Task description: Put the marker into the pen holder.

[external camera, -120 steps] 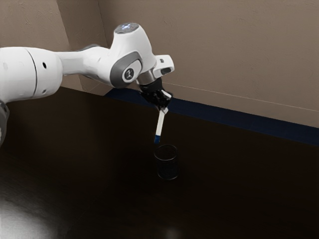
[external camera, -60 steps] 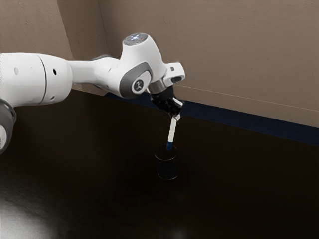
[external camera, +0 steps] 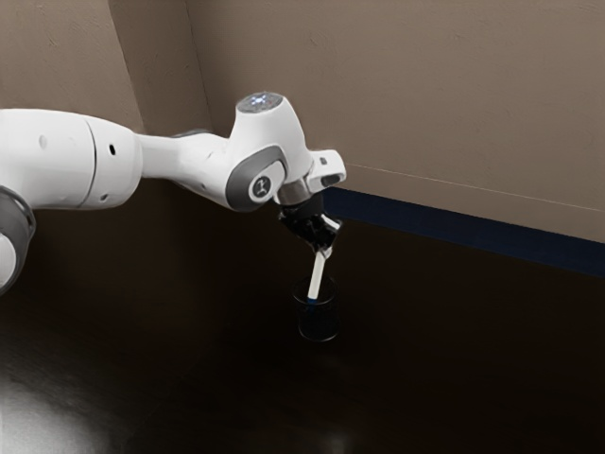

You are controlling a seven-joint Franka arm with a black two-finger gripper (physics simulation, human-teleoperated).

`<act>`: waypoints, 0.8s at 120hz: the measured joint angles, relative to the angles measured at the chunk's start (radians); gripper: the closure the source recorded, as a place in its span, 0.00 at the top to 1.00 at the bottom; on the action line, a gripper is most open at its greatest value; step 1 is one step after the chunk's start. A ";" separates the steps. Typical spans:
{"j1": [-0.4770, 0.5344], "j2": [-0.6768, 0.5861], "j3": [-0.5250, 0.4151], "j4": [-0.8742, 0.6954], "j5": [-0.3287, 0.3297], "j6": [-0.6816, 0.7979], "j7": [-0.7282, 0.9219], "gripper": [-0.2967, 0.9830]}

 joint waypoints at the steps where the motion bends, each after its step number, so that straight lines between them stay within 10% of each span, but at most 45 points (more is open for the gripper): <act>1: -0.001 0.000 0.000 -0.001 0.000 0.000 0.000 0.17; 52: -0.001 -0.031 0.004 0.061 -0.012 -0.032 0.051 0.68; 76: 0.207 -0.167 0.006 0.291 0.055 -0.496 0.094 0.73; 96: 0.193 -0.432 0.052 0.062 0.064 -0.653 0.152 0.75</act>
